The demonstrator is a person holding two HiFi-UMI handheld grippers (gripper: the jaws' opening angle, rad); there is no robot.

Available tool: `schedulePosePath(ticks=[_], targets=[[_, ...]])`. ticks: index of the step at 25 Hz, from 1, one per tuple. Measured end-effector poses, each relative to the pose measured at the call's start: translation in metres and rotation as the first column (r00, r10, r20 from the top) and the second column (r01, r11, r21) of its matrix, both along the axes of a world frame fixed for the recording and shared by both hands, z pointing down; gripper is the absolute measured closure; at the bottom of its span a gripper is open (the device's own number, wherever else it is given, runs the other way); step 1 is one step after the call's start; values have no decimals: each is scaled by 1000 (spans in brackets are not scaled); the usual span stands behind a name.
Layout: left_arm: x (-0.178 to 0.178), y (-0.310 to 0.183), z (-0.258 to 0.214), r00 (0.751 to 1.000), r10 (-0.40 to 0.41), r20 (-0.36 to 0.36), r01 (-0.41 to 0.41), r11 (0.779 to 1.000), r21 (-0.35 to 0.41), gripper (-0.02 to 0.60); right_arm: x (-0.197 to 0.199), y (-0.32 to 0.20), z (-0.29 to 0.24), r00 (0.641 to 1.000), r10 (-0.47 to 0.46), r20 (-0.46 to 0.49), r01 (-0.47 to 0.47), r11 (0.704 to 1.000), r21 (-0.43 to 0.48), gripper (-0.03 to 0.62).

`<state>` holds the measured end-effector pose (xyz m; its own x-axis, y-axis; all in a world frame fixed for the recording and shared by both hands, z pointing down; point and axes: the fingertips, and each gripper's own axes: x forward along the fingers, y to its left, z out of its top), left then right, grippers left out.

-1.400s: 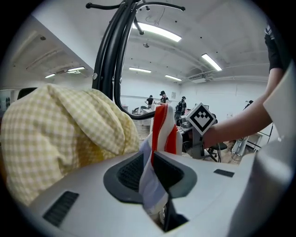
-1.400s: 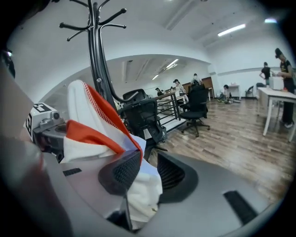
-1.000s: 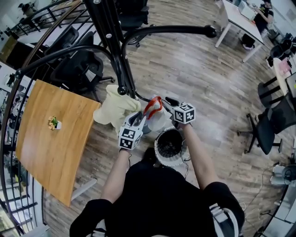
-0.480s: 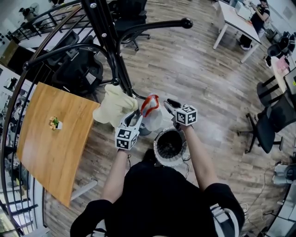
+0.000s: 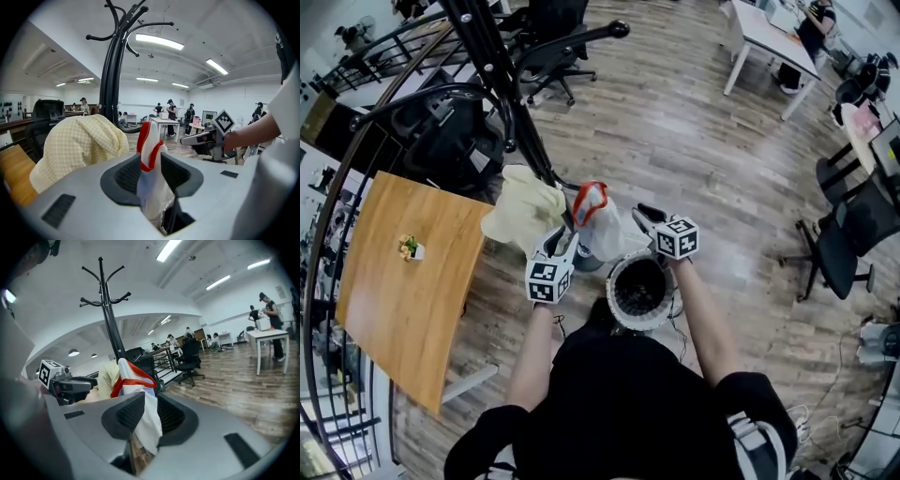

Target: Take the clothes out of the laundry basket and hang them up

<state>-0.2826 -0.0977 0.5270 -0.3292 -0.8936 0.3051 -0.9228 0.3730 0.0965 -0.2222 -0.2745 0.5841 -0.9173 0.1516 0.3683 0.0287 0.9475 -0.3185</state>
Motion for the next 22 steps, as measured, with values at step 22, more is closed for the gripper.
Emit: schedulePosePath(ticks=[22], targets=[[56,63,-13,990,-140,34,138,989,44,546,97,52,-11,991,-131,-39,137,954,265,588]])
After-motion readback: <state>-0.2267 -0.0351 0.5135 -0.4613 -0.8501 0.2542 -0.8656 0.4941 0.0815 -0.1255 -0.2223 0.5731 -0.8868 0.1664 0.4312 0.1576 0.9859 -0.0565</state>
